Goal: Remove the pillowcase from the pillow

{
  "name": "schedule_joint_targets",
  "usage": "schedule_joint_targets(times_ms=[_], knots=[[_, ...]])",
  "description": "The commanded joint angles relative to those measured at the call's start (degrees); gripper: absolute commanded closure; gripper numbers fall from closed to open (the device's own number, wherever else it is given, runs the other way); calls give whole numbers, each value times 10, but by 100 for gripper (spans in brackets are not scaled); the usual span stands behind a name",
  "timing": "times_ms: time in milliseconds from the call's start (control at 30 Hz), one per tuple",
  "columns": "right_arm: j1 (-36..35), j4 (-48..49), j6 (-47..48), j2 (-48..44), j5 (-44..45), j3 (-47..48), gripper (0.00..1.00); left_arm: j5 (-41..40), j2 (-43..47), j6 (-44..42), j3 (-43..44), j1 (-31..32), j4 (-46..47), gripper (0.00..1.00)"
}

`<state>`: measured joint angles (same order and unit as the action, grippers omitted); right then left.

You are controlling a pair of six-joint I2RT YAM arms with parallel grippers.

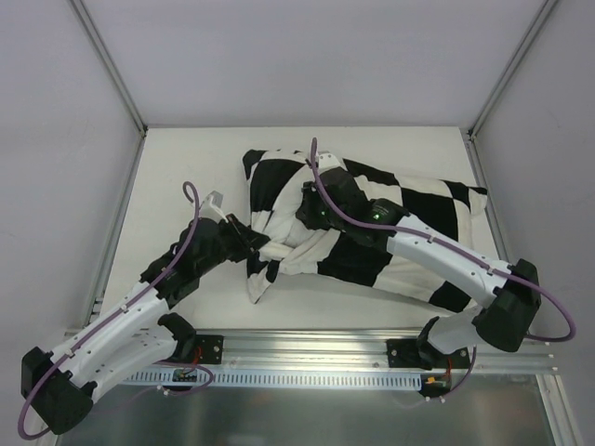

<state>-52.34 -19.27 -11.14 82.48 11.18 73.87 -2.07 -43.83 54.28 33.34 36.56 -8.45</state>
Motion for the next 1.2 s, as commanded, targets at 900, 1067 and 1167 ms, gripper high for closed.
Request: schedule_joint_targets(times_ms=[900, 1067, 1167], knots=[[57, 43, -19, -148, 52, -21, 99, -3, -47, -38, 15, -38, -105, 100], [57, 25, -14, -122, 44, -17, 99, 20, -22, -66, 60, -37, -104, 79], [53, 33, -22, -109, 35, -27, 100, 43, -9, -96, 105, -32, -104, 46]])
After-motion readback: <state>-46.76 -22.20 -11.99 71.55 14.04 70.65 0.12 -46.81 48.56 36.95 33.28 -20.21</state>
